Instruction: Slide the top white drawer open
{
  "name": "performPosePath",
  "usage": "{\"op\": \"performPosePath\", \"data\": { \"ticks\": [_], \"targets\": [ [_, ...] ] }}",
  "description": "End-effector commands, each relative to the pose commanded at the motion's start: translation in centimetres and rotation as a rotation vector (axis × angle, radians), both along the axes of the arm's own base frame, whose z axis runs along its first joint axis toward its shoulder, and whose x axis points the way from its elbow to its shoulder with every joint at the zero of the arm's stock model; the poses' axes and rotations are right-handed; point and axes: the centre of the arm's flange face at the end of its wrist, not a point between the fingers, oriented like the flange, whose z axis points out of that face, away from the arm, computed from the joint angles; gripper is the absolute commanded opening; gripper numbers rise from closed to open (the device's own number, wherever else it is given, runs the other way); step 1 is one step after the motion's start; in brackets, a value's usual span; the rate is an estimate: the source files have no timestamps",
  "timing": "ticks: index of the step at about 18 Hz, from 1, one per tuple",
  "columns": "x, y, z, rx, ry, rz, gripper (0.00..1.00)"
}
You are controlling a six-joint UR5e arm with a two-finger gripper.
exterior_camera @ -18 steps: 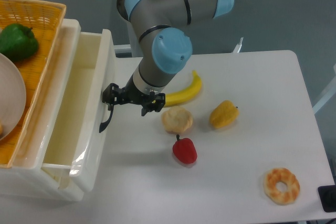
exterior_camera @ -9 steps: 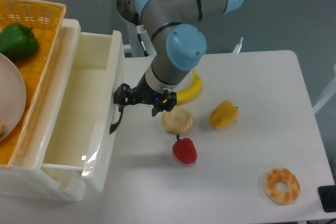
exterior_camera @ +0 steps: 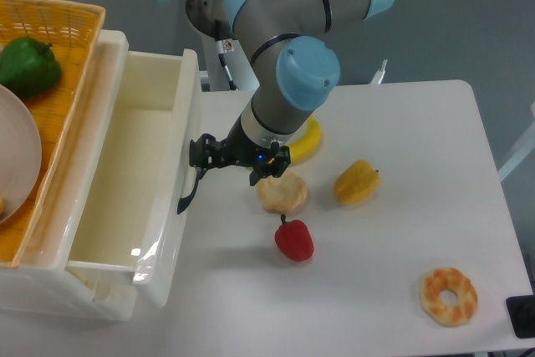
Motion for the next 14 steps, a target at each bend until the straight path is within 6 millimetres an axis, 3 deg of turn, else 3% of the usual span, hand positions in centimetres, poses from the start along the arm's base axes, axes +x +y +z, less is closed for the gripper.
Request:
{"op": "performPosePath", "data": {
  "ticks": [5, 14],
  "targets": [
    [0.5, 0.0, 0.6, 0.009, 0.000, -0.002, 1.00],
    [0.6, 0.9, -1.7, 0.005, -0.050, -0.004, 1.00]
  ]
}}
